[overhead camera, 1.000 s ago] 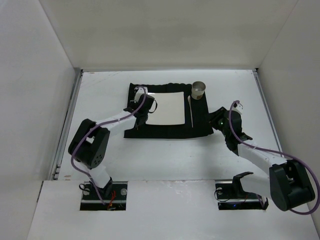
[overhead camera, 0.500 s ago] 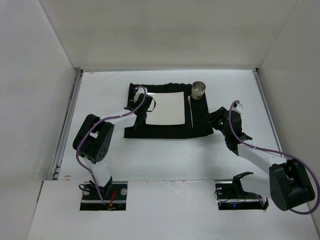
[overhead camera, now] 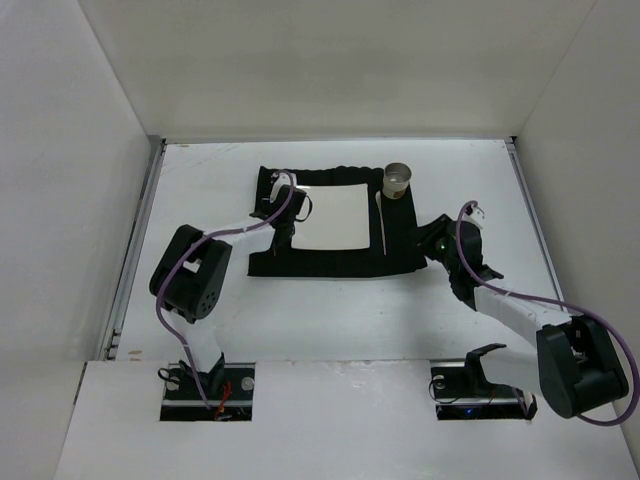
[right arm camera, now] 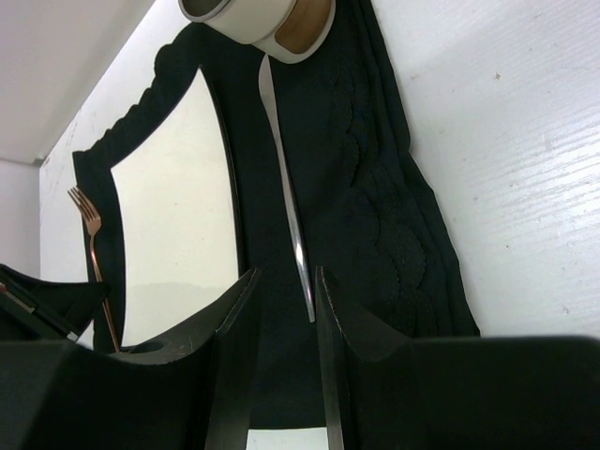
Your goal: Set the dinner table for one person
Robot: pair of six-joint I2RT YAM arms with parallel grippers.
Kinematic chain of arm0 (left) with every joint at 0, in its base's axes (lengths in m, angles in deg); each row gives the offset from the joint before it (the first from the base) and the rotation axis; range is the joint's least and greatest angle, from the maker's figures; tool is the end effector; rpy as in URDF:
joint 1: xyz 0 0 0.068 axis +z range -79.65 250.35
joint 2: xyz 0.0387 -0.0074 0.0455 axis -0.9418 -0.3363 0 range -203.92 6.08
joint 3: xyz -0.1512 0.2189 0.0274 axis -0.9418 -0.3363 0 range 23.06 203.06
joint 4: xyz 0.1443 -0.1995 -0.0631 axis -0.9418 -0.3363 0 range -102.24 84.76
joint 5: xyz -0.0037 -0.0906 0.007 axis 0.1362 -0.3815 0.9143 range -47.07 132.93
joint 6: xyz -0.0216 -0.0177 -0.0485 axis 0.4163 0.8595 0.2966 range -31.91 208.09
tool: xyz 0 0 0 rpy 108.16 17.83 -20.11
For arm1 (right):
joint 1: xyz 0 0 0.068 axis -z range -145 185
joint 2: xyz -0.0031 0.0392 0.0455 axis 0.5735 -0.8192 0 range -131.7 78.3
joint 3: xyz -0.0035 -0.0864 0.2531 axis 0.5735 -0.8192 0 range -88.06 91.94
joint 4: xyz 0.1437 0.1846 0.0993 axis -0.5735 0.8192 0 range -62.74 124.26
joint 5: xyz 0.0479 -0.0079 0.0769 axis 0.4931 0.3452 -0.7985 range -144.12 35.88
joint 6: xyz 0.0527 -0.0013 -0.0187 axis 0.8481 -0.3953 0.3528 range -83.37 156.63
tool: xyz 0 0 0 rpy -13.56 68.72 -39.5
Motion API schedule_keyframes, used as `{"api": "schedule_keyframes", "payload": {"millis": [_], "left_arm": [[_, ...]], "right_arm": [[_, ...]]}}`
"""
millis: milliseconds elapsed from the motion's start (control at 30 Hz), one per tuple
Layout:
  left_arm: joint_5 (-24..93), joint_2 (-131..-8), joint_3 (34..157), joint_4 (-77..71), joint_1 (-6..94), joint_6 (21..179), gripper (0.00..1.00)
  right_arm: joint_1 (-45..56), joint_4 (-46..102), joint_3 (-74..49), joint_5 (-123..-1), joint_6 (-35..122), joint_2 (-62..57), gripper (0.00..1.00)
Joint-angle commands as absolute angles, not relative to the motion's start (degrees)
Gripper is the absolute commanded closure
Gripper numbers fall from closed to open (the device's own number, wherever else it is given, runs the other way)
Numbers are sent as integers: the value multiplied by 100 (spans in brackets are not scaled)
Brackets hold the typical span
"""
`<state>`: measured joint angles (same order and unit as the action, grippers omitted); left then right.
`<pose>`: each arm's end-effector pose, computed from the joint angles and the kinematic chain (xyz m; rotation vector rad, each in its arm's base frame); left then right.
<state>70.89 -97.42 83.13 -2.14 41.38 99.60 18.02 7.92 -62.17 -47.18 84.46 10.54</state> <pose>0.3379 -0.1664 0.1753 0.0822 2.1821 0.1593 0.2333 0.0663 0.1961 0.6137 1.9179 0.6169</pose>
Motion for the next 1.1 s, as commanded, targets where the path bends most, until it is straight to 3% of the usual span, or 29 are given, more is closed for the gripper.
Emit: {"api": "schedule_keyframes", "payload": {"millis": [0, 100, 167, 400, 733, 1067], "left_arm": [[7070, -9850, 8625, -14, 4236, 9916, 94], [7096, -9860, 8625, 21, 4236, 9925, 90], [7123, -9816, 8572, 74, 4253, 9951, 86], [7351, -9281, 8318, 101, 4166, 10162, 57], [7913, -7058, 6957, 434, 4244, 11444, 53], [7871, -5141, 5338, -1058, 5825, 13712, 51]], "right_arm": [[1746, 440, -6072, -4674, 8435, 1107, 65], [1746, 432, -6090, -4726, 8453, 1107, 64], [1746, 432, -6099, -4674, 8427, 1186, 57], [1746, 432, -6099, -4613, 8400, 1177, 49], [1746, 440, -6143, -4507, 8383, 1265, 45], [1702, 493, -6213, -3910, 8304, 1396, 38]]}}
